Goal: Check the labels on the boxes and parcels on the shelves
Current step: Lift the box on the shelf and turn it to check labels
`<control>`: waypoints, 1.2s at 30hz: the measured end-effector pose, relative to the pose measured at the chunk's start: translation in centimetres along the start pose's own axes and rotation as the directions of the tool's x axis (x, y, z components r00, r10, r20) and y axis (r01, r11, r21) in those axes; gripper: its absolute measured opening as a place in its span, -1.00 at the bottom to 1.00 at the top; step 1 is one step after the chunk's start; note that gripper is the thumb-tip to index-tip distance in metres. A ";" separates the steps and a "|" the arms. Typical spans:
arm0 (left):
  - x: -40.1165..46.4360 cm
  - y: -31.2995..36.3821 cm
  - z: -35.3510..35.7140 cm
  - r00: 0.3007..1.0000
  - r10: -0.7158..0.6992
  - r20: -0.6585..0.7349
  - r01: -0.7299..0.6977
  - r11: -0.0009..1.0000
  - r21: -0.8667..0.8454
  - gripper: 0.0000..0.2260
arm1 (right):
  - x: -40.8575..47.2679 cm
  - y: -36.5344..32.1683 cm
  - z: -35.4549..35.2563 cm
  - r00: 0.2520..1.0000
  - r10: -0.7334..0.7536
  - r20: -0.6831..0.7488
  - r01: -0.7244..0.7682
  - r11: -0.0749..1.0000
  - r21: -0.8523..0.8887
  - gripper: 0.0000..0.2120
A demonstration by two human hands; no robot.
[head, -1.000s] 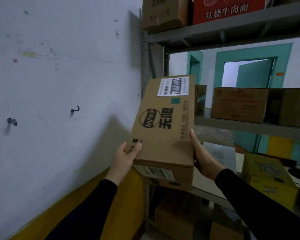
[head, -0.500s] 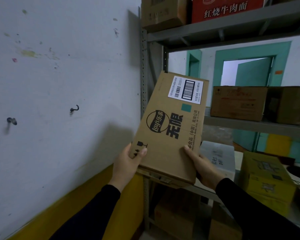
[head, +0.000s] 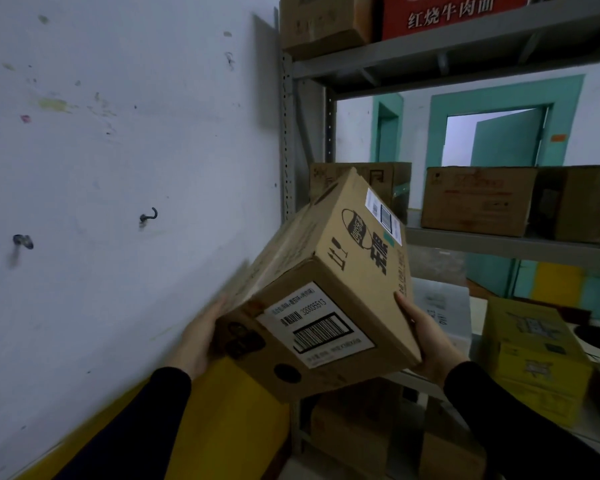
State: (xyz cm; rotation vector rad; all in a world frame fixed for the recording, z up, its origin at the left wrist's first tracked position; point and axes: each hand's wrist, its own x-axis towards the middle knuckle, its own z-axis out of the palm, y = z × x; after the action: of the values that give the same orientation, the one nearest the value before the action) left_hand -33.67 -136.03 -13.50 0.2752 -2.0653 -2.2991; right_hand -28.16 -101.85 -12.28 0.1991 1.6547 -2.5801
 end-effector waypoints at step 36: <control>7.6 0.6 12.3 0.993 0.114 0.004 -0.114 0.985 0.131 -0.68 | 7.8 1.3 -6.6 0.981 0.052 -0.189 -0.100 0.962 -0.253 -0.68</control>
State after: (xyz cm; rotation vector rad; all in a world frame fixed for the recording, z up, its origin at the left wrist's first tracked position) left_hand -43.09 -125.10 -12.53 0.1603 -2.1729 -2.1015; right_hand -35.23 -96.32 -17.29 0.4827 1.9843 -2.3168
